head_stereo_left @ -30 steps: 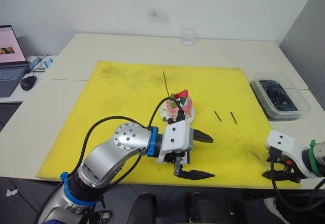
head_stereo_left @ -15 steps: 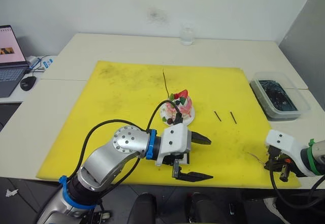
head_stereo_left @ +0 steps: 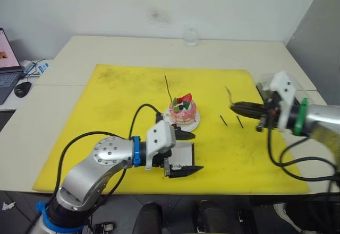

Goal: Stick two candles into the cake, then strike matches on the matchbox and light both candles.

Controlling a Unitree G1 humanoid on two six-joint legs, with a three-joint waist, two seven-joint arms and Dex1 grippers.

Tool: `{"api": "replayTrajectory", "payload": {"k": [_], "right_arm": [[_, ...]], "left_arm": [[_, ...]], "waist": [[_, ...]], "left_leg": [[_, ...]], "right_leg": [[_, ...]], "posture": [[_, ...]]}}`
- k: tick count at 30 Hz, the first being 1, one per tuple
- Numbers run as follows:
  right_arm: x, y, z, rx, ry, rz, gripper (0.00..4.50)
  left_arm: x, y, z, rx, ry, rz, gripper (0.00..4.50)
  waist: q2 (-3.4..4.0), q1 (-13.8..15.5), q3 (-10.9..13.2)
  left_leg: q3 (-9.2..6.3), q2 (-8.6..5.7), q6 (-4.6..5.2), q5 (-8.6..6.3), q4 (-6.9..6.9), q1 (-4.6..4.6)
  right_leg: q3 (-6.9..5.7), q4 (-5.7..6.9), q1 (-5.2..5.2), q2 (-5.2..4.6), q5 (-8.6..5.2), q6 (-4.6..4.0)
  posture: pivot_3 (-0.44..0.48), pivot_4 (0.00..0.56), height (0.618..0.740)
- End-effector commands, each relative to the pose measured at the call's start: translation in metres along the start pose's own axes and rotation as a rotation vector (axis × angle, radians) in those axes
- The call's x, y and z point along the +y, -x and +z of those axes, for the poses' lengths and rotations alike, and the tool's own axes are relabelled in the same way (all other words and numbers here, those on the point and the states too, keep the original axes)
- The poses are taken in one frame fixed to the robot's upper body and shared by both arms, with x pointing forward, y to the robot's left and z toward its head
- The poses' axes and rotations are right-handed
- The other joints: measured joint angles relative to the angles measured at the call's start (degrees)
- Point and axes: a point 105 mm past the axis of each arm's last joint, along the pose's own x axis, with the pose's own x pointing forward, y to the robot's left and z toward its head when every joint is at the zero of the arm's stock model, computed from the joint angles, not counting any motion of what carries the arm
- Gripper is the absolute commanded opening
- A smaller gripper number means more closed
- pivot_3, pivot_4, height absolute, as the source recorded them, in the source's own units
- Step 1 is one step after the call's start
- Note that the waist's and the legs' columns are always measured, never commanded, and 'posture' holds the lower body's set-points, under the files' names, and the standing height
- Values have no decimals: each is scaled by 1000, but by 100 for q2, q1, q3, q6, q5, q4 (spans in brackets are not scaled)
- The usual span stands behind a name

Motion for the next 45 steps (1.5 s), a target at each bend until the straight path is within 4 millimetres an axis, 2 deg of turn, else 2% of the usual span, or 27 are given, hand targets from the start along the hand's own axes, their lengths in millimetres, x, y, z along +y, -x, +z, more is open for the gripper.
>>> {"api": "replayTrajectory", "payload": {"k": [1, 4, 9, 15, 25, 33, 45], "right_arm": [[1, -20, 12, -199, 45, -79, 15], [7, -40, -2, -264, 17, -91, 15], [10, -61, -23, -328, 4, -134, 15], [15, -78, -29, -387, -8, -147, 15], [11, -80, -43, -378, -6, -183, 15], [14, -81, -52, -360, -19, -193, 15], [22, -85, -80, -283, -79, -200, 15]], "left_arm": [[19, 18, 2, -32, -15, 140, 4500], [28, 28, -4, -31, -10, 182, 4500], [40, 35, 1, -72, 45, 202, 4500], [41, 36, 10, -73, 69, 153, 4500], [38, 35, 16, -56, 53, 124, 4500], [38, 34, 12, -45, 55, 119, 4500], [32, 30, 6, -37, 64, 105, 4500]], "waist": [[1, 0, 0], [2, 15, -1], [2, 14, -1], [2, 0, -1], [3, 0, -1], [3, 0, -1], [5, -1, -2]], "left_leg": [[4, 1, 0, 0, 1, -1], [4, 5, 0, 0, 1, -5], [16, -1, 2, 1, 7, -1], [12, 5, 3, 2, 5, 2], [12, 9, 2, 2, 2, 3], [11, 9, 2, 2, 2, 3], [12, 9, 2, 2, 2, 7]], "right_leg": [[3, -1, 0, 0, 0, 0], [3, -1, -1, -14, 0, 0], [9, 0, 3, -37, 6, 7], [6, 4, 1, -24, 9, 3], [8, 5, 1, -22, 8, 0], [9, 5, 1, -22, 8, 0], [8, 6, 2, -42, 9, -2]], "posture": [[0, 150, 740], [0, 150, 740], [0, 150, 740], [0, 150, 740], [0, 150, 740], [0, 150, 740], [0, 150, 740]]}}
